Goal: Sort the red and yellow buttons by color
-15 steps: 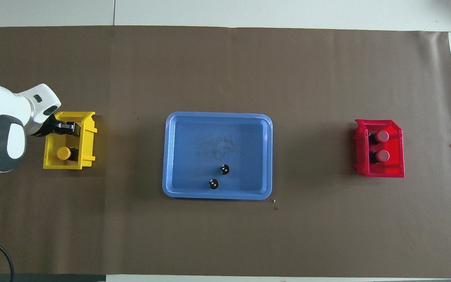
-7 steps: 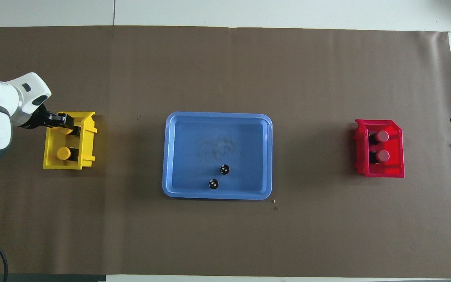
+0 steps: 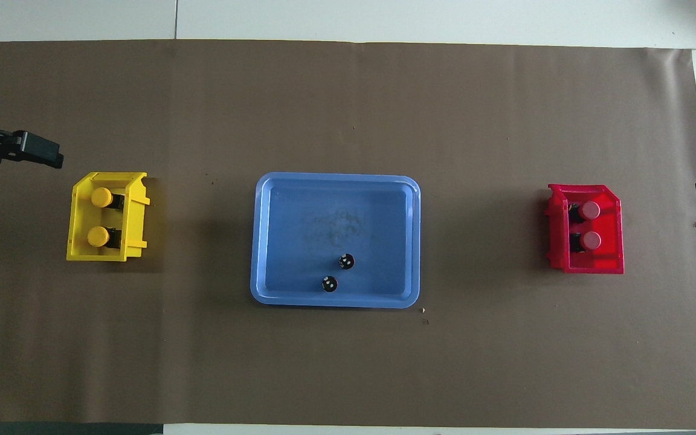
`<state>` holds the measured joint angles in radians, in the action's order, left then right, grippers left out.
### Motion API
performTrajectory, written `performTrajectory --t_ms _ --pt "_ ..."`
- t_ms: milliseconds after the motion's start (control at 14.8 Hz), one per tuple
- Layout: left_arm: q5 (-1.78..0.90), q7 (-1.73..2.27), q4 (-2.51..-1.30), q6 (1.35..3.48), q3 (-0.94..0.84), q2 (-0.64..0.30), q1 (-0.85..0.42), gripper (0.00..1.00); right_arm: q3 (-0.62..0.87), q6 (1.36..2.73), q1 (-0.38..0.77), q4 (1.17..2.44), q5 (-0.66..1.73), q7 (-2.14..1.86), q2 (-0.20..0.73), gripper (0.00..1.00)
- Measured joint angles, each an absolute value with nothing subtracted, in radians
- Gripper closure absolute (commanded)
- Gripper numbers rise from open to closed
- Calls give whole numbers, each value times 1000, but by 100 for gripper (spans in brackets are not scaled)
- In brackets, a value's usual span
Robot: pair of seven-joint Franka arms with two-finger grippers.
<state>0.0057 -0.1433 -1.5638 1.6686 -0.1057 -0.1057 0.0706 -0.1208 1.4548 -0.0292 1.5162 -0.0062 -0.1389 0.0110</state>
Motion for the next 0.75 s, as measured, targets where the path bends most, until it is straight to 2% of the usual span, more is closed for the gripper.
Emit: performTrajectory --t_ms 203,746 --pt "-11 -138 -1471 1539 -108 -99 71 0 -119 1455 -27 1516 -6 -139 11 1" --pt "-20 -121 -1397 1438 -144 -80 39 0 -118 1456 -27 1516 -14 -139 11 1"
